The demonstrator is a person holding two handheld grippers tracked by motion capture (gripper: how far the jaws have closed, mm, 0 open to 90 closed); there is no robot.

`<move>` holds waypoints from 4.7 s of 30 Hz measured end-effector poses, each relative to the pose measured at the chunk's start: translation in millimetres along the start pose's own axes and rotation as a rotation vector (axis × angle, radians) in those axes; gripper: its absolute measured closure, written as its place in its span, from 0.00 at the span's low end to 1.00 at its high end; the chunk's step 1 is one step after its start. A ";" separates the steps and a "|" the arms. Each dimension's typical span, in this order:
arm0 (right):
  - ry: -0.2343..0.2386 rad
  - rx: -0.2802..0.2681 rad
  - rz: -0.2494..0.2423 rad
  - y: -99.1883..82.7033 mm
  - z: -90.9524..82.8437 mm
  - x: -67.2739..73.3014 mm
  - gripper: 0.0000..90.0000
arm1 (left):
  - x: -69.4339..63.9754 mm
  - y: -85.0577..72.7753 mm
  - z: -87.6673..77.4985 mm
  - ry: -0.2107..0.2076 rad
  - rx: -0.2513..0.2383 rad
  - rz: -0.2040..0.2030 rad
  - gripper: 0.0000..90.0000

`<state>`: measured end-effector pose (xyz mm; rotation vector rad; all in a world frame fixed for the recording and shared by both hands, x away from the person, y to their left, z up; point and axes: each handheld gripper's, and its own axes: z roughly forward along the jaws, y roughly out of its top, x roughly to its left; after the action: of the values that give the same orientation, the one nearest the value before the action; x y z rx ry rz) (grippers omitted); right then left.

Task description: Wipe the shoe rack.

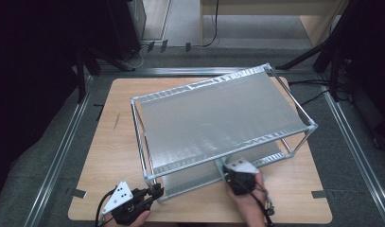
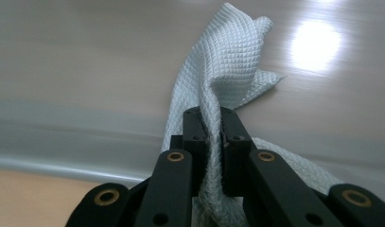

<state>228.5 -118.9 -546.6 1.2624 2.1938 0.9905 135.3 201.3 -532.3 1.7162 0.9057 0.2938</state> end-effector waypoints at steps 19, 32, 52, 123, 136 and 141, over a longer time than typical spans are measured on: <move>0.081 0.000 -0.119 -1.1 0.9 34.6 0.92 | -9.8 -0.8 5.4 -0.035 0.012 0.023 0.85; -0.307 0.004 0.231 -18.4 -34.7 -131.0 0.90 | 2.6 -0.5 -1.5 0.005 0.005 0.009 0.85; -0.193 0.008 0.195 -11.1 -14.5 -95.7 0.91 | 8.4 -0.5 -3.2 0.015 0.001 -0.015 0.85; 0.200 -0.188 0.039 7.2 -43.7 45.2 0.00 | 11.1 9.1 7.5 0.057 -0.066 0.036 0.34; 0.227 -0.206 -0.069 24.8 -11.5 110.7 0.10 | 33.9 -5.5 -34.0 0.254 -0.073 -0.065 0.34; 0.259 -0.225 -0.066 27.5 -6.4 116.1 0.44 | 36.5 -7.2 -37.9 0.273 -0.068 -0.070 0.35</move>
<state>181.9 -11.6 -522.6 1.0011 2.2163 1.3958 133.9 254.3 -534.5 1.6016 1.1390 0.5155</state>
